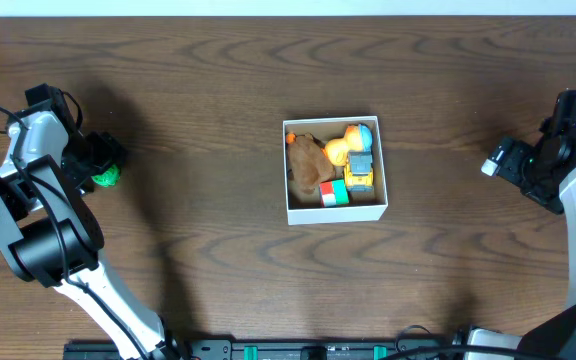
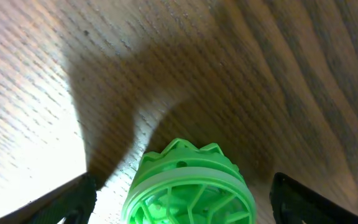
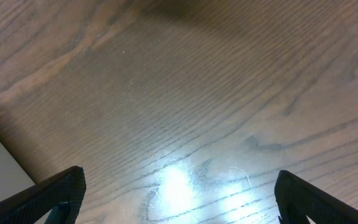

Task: Pack container
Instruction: 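Lower the left gripper onto the green round toy and grasp it, then carry the green toy with the left gripper into the box, release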

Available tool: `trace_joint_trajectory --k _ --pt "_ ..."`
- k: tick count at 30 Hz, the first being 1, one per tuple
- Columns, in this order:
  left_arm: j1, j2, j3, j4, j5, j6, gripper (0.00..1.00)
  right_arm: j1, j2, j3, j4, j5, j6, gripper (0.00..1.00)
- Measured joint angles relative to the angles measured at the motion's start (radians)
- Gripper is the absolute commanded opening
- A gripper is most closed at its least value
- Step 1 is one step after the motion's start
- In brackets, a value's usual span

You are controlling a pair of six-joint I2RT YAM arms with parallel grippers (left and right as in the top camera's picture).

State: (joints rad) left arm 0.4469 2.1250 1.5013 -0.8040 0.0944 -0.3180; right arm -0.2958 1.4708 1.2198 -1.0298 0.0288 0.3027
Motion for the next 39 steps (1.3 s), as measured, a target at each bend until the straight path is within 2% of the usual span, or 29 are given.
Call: trace_joint_trajectory --k 3,8,13,23,31,35,39 --pt "0.0 0.001 0.0 -0.004 -0.005 0.0 0.69 0.0 0.0 0.0 0.0 0.0 0.0 0.98" --pt "0.0 0.002 0.0 -0.011 -0.005 0.0 0.67 0.0 0.0 0.0 0.0 0.0 0.0 0.98" --pt "0.0 0.002 0.0 -0.021 -0.005 0.0 0.6 0.0 0.0 0.0 0.0 0.0 0.0 0.98" --pt "0.0 0.002 0.0 -0.06 -0.004 0.0 0.36 0.0 0.0 0.0 0.0 0.0 0.0 0.98" --pt "-0.014 -0.045 0.0 -0.101 -0.005 0.0 0.36 0.0 0.0 0.0 0.001 0.0 0.0 0.98" --pt "-0.062 -0.16 0.0 -0.117 -0.002 0.0 0.35 0.0 0.0 0.0 0.005 0.0 0.0 0.98" --pt "-0.167 -0.325 0.001 -0.136 0.018 0.001 0.31 0.0 0.0 0.0 0.015 0.0 0.0 0.98"
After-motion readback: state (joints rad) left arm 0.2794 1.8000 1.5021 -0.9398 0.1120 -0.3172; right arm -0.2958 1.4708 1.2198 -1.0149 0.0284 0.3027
